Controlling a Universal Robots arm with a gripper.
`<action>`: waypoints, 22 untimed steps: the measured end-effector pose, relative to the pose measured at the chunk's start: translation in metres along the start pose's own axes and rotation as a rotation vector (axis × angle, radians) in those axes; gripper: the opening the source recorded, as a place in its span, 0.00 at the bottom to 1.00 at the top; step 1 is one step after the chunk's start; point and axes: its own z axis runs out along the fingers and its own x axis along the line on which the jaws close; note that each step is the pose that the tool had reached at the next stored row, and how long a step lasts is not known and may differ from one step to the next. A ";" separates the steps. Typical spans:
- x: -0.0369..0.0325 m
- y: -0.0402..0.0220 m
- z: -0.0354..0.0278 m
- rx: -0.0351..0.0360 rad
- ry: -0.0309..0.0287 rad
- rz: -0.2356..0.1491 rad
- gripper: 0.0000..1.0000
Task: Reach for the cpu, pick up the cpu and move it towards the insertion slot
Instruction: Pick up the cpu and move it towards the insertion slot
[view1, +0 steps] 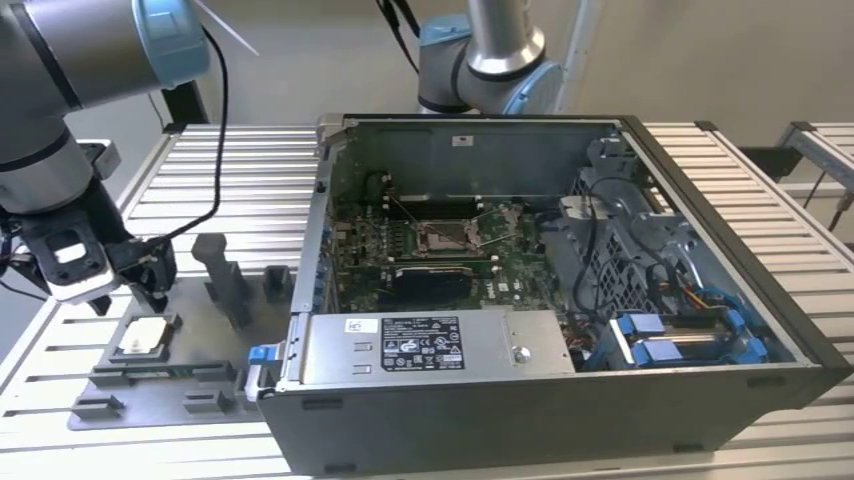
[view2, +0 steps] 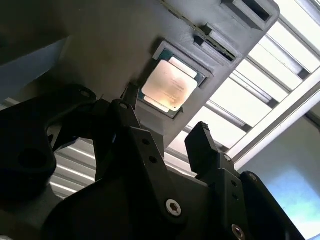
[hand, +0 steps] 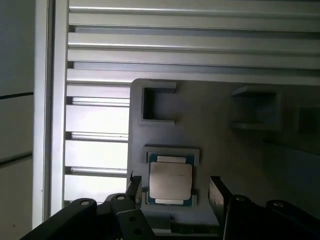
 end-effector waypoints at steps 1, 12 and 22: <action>0.0002 -0.0001 0.0012 0.0000 0.0000 0.000 1.00; 0.0012 -0.0065 0.0147 0.0000 0.0001 0.000 1.00; 0.0018 -0.0088 0.0272 0.0000 0.0001 0.000 1.00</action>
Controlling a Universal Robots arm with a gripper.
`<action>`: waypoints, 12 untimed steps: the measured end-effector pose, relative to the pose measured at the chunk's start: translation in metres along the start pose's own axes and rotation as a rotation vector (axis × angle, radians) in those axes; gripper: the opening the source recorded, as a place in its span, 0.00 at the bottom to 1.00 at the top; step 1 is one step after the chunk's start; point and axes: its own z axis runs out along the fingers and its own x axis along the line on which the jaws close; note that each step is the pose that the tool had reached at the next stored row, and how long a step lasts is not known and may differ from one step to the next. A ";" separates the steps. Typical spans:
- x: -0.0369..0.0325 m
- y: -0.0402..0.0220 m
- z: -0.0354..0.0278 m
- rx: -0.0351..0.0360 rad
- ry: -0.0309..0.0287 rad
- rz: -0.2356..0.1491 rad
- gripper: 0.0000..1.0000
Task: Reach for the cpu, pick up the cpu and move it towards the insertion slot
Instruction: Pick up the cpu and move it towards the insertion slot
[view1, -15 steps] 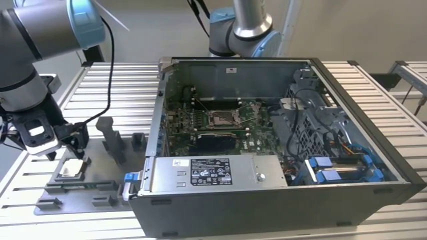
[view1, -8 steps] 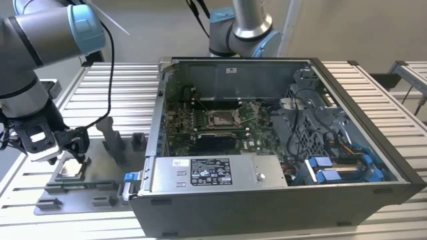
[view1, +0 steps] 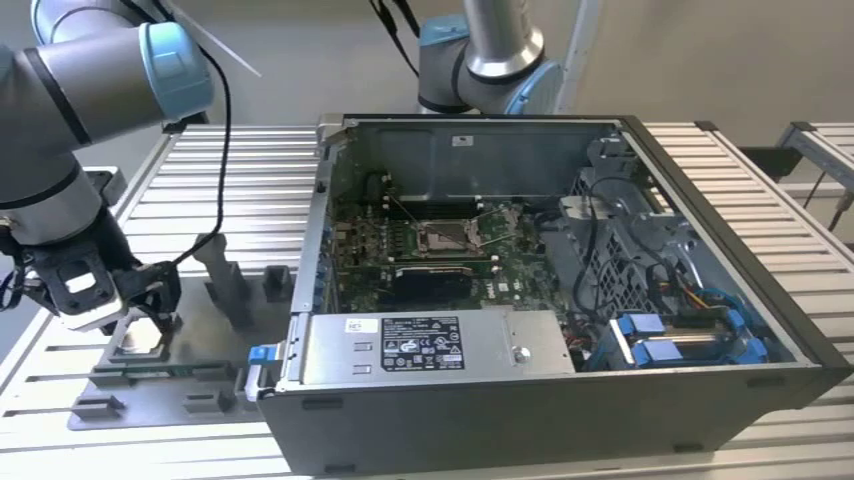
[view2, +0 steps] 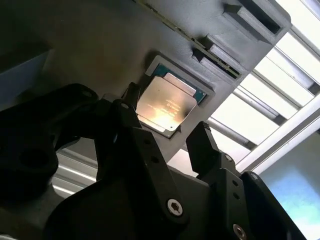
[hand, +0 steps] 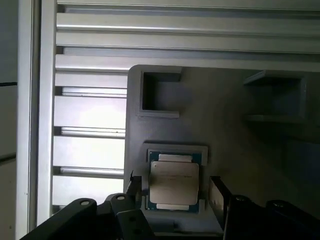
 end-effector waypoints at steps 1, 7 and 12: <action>0.0001 0.0000 0.0013 0.0000 0.0000 0.000 1.00; 0.0008 -0.0003 0.0078 0.0000 0.0001 0.000 1.00; 0.0015 -0.0004 0.0108 0.0001 0.0001 0.000 1.00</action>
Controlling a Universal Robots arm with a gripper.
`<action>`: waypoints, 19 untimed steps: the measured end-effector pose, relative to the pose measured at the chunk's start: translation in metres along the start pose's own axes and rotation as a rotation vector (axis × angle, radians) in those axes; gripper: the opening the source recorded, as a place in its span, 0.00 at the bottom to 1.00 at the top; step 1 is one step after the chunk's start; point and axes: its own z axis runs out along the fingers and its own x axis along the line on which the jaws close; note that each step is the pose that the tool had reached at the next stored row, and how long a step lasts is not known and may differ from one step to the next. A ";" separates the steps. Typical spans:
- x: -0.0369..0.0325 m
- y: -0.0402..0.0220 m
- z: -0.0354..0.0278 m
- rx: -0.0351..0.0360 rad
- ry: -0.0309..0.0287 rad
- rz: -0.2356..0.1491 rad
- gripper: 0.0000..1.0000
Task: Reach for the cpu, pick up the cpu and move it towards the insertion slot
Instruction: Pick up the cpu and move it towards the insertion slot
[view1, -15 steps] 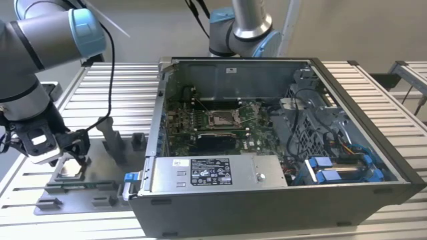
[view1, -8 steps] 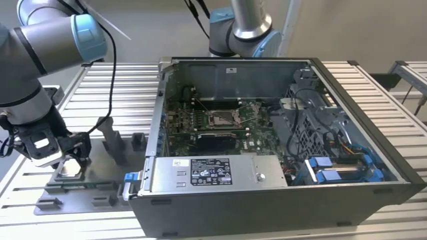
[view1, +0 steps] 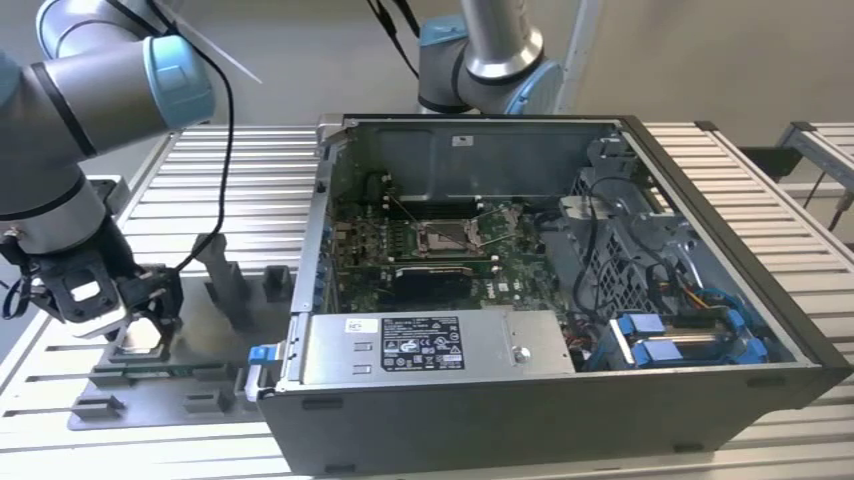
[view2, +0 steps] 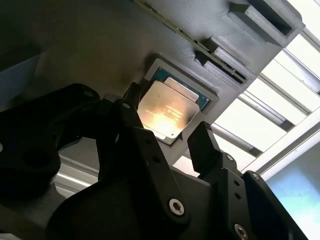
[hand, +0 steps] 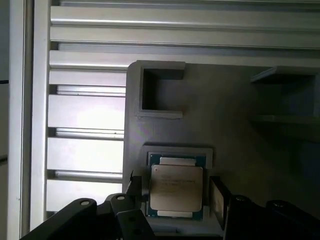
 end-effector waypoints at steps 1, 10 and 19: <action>0.0002 0.0000 0.0006 -0.0001 -0.0001 0.000 1.00; 0.0007 -0.0001 0.0038 -0.0001 -0.0001 0.000 1.00; -0.0008 -0.0001 0.0038 -0.0002 -0.0001 0.000 1.00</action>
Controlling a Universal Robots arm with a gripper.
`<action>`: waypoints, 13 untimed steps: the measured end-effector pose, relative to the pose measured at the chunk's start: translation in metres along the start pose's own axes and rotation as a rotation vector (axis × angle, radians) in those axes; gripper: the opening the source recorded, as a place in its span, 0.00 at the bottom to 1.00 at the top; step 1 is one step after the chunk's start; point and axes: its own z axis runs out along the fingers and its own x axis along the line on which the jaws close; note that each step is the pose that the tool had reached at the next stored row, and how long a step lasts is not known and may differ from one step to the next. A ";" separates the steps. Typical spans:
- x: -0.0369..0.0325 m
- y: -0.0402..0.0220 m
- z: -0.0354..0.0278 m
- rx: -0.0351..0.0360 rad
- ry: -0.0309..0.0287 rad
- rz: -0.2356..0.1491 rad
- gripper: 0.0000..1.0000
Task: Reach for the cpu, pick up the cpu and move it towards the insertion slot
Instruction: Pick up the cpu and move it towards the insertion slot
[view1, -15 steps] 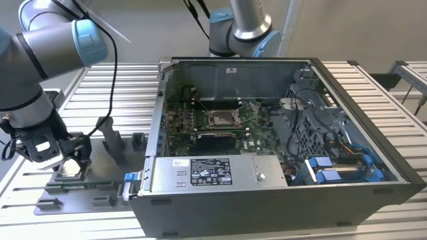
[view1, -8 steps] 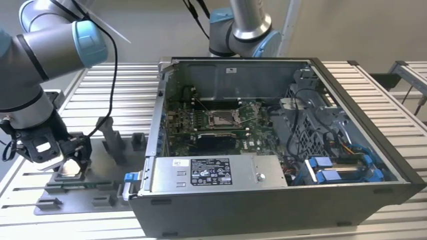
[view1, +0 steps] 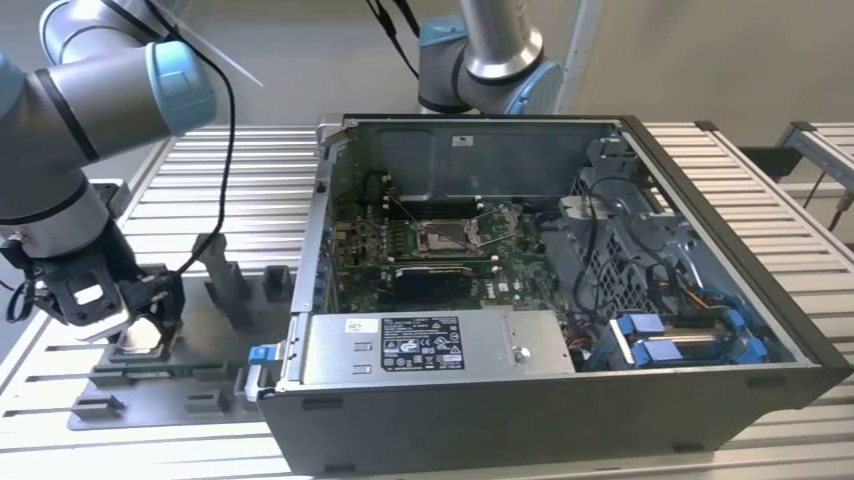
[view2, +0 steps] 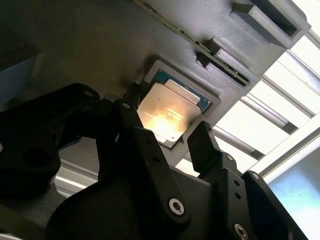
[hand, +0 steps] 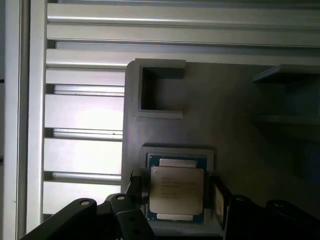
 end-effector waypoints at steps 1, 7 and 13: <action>-0.0001 0.0000 0.0000 0.0001 0.0000 0.000 1.00; -0.0003 0.0000 0.0000 0.0001 0.0000 0.000 1.00; -0.0005 0.0000 -0.0001 0.0002 0.0003 0.000 0.00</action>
